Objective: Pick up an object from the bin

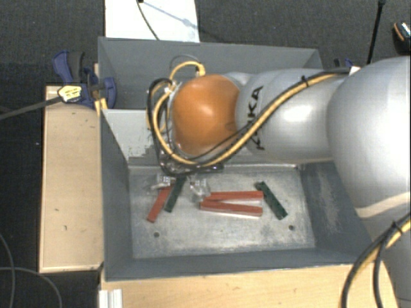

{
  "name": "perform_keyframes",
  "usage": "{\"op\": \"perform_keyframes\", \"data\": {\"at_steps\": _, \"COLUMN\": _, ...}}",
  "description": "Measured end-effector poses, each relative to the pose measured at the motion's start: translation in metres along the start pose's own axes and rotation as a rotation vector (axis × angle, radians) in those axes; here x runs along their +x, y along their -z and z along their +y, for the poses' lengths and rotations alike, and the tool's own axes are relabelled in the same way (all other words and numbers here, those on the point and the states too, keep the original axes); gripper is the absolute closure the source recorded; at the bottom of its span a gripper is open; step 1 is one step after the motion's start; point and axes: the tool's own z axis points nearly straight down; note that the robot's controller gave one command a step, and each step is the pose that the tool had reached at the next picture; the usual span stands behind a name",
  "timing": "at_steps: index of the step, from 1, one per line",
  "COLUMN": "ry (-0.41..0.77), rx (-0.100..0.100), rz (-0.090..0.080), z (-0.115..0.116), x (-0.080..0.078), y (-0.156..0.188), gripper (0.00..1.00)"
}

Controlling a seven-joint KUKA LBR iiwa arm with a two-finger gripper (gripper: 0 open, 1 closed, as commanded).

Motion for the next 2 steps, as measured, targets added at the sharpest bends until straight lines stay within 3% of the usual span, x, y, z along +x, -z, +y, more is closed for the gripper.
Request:
{"op": "perform_keyframes", "data": {"at_steps": 1, "ry": -0.004, "rx": -0.001, "rz": 0.001, "z": 0.000, "x": 0.000, "y": 0.000, "gripper": 1.00}}
{"op": "perform_keyframes", "data": {"at_steps": 2, "ry": -0.014, "rx": 0.004, "rz": -0.001, "z": -0.001, "x": -0.001, "y": 0.047, "gripper": 1.00}}
